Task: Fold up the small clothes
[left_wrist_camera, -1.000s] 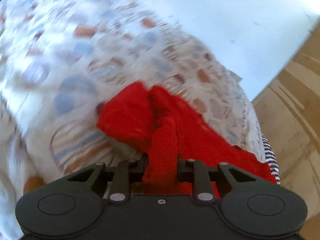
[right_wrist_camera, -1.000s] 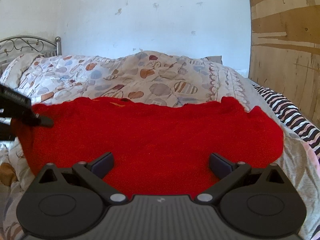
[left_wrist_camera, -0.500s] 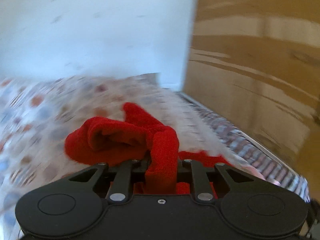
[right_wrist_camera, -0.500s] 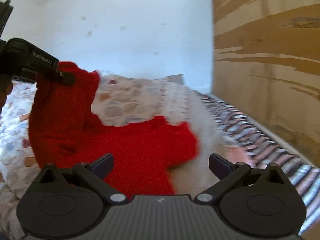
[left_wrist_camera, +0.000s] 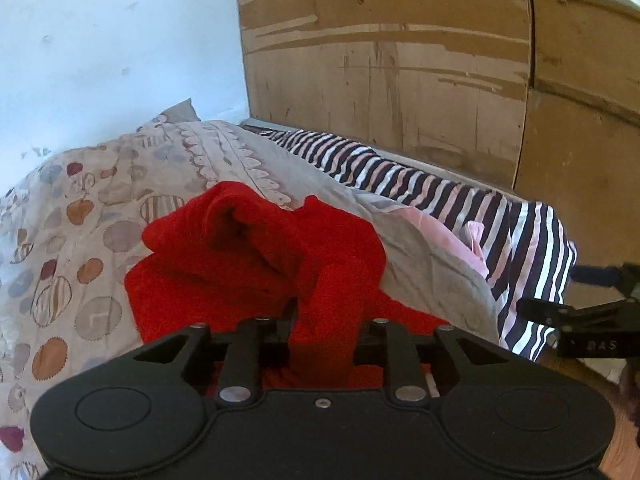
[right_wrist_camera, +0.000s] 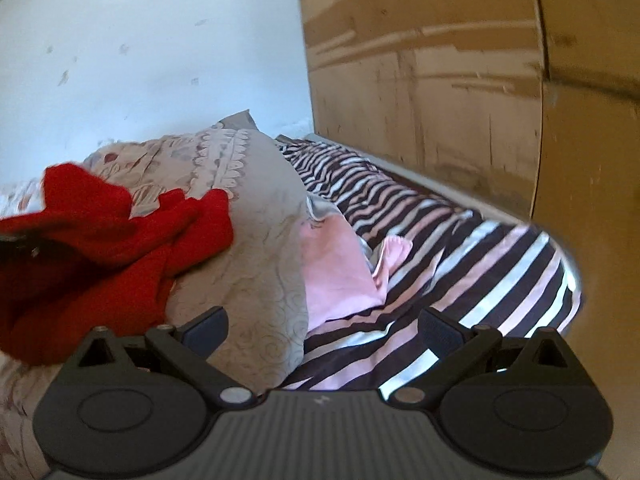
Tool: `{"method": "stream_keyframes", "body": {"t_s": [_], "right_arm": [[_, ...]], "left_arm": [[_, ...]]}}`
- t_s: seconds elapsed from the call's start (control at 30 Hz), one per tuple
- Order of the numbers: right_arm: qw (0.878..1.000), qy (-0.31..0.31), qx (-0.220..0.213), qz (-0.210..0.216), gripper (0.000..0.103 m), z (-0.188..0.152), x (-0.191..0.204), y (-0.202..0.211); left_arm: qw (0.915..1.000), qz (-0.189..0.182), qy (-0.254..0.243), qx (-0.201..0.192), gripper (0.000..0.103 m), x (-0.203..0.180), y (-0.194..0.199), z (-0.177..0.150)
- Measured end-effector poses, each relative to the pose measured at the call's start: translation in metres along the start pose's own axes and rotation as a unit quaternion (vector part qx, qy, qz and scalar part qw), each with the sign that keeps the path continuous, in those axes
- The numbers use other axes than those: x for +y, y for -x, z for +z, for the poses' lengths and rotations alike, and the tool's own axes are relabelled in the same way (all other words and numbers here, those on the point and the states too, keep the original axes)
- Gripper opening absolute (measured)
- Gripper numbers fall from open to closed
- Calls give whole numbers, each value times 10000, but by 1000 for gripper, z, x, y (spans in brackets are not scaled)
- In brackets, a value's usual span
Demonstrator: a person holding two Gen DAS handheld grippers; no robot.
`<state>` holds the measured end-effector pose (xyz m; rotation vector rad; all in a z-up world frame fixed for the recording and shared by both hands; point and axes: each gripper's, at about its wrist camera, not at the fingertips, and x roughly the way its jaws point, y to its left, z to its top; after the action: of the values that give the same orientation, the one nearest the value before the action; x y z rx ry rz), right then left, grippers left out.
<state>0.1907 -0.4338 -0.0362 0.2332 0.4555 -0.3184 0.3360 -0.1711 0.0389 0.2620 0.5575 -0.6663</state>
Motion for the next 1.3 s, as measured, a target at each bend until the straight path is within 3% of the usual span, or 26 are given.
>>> {"method": "stream_keyframes", "body": {"t_s": [0.03,0.1,0.23,0.3,0.4,0.5,0.7,0.83,0.9,1.0,1.07,1.23,1.3], "right_arm": [[10000,-65,7,21,103,0,0,-1],[9998,-173,5,68,103,1,-3,-4],[9994,-285,17,196,103,5,0,-10],[9993,-238,-13,291,103,10,2,-13],[9984,-49,-124,556,103,24,11,-17],[9950,78,-252,960,103,46,22,-24],[9749,142,-330,2198,103,106,63,-43],[9535,290,-201,2994,103,135,109,-57],[9466,604,-33,3167,103,142,137,-67],[9443,1313,161,3012,103,142,178,-86],[9412,1496,347,3008,95,138,189,-98],[9467,979,540,3020,26,128,160,-104],[9536,605,458,2914,23,127,134,-103]], "left_arm": [[9999,-67,133,-40,33,4,4,-1],[9988,-278,378,-126,51,12,11,-1],[9962,-543,591,-337,67,15,27,-6],[9957,-568,585,-444,78,12,38,-9],[9947,-520,585,-669,84,10,57,-15],[9947,-213,567,-826,90,10,73,-24],[9962,502,471,-533,91,20,72,-37],[9958,618,490,-461,90,29,64,-38],[9961,613,471,-422,88,32,58,-36],[9966,630,415,-332,82,33,50,-35],[9966,636,411,-321,74,34,49,-35],[9973,546,410,-272,49,42,48,-37],[9978,489,379,-248,43,43,48,-37]]}}
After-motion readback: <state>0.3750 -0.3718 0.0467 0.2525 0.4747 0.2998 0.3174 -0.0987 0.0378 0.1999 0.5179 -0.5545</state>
